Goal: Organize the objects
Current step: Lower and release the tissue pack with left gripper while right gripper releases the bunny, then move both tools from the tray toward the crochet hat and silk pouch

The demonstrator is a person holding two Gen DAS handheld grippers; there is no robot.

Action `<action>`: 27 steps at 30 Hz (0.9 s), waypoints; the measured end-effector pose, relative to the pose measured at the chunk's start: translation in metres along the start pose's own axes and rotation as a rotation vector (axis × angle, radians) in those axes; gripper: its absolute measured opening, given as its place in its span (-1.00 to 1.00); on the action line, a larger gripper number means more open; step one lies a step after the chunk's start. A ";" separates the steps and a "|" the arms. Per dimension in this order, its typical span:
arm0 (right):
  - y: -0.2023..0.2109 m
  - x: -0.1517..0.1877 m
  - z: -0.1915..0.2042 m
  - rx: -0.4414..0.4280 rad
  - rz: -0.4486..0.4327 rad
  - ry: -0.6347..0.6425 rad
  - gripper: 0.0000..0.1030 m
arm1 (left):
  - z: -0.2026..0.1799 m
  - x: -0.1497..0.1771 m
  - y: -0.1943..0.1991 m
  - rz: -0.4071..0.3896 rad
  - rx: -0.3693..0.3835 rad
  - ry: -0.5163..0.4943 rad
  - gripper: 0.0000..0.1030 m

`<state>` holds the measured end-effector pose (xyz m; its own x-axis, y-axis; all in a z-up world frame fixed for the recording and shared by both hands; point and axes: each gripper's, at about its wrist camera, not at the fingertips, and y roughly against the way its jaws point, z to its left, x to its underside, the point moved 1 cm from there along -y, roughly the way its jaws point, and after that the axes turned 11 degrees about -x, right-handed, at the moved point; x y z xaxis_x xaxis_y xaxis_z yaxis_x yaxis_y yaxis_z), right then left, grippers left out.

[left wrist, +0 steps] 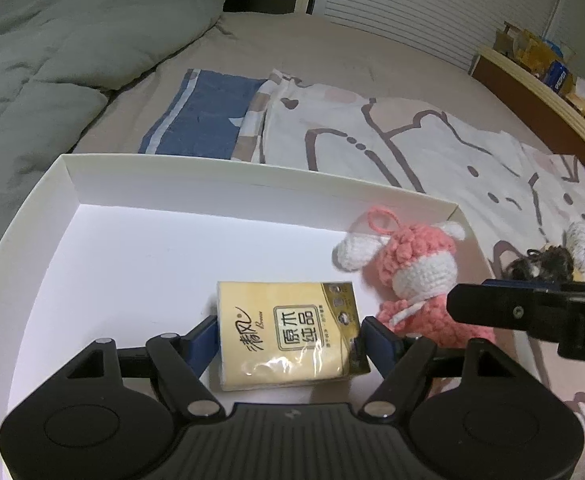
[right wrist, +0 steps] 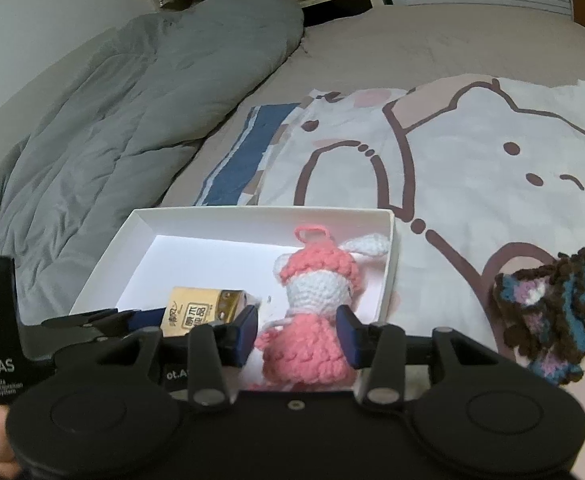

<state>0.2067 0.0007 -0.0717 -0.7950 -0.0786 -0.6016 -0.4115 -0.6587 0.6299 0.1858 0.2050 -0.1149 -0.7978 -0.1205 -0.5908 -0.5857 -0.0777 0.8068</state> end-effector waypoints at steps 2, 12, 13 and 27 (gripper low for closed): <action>0.003 0.000 0.002 -0.005 -0.002 0.002 -0.13 | 0.001 -0.001 0.005 -0.001 -0.007 0.001 0.57; 0.024 0.000 0.013 -0.003 -0.019 0.017 -0.09 | 0.004 0.000 0.041 -0.021 -0.040 0.021 0.66; 0.027 0.001 0.014 -0.001 -0.020 0.022 -0.08 | 0.003 0.001 0.046 -0.024 -0.045 0.023 0.66; 0.083 0.009 0.024 0.015 -0.058 0.100 0.25 | -0.004 0.005 0.122 -0.095 -0.093 0.054 0.78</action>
<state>0.1549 -0.0367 -0.0126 -0.7213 -0.1159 -0.6829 -0.4626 -0.6532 0.5995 0.1113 0.1906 -0.0197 -0.7289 -0.1611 -0.6654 -0.6407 -0.1822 0.7459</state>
